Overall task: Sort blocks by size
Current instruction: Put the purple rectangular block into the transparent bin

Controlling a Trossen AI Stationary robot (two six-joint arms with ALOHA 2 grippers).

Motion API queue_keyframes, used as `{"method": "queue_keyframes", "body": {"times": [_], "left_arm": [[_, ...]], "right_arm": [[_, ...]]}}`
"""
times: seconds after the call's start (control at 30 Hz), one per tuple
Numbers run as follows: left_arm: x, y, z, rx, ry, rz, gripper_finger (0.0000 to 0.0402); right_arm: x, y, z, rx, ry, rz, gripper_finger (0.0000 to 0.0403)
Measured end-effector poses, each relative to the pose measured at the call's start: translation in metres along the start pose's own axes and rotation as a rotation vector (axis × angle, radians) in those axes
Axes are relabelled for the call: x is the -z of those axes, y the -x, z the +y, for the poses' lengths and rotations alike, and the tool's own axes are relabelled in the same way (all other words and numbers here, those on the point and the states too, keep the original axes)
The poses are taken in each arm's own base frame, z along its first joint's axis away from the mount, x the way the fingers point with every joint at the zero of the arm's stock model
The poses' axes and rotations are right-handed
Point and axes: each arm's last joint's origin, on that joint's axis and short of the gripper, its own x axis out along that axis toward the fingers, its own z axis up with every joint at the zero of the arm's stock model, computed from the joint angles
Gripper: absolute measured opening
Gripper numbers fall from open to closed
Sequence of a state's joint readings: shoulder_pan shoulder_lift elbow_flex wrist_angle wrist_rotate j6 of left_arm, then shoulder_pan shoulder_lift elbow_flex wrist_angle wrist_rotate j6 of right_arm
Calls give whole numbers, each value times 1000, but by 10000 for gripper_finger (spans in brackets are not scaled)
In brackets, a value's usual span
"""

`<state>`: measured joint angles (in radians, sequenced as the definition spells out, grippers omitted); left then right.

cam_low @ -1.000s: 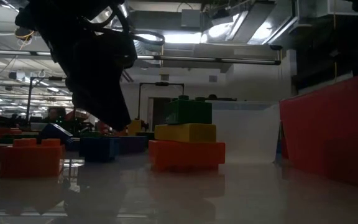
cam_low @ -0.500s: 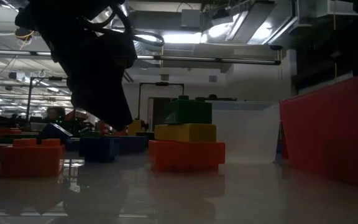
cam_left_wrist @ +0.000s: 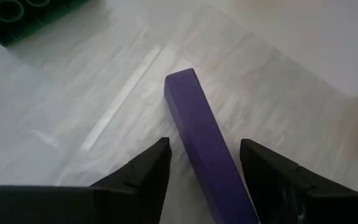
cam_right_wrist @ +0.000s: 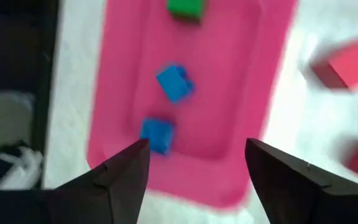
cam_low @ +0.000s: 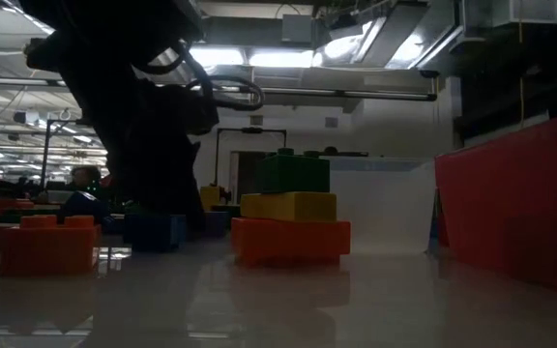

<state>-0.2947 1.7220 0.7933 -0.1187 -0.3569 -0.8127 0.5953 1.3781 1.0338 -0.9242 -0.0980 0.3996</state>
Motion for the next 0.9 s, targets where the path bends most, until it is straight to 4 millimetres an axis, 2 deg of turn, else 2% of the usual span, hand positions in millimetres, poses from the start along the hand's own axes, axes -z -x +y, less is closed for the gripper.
{"method": "queue_keyframes", "body": {"times": [0.13,0.33,0.57,0.7,0.9], "left_arm": [[-1,1,0,2,-3,-1,137],[-6,4,-4,39,9,4,40],[-22,21,-11,132,36,-9,39],[-34,40,-15,206,56,-46,53],[-48,74,-15,334,65,-106,41]], "right_arm": [[0,16,-2,146,13,19,262],[7,27,-11,356,58,36,262],[7,46,-35,393,26,-10,262],[6,56,-56,423,-16,-33,262],[5,68,-93,462,-82,-41,262]]}}
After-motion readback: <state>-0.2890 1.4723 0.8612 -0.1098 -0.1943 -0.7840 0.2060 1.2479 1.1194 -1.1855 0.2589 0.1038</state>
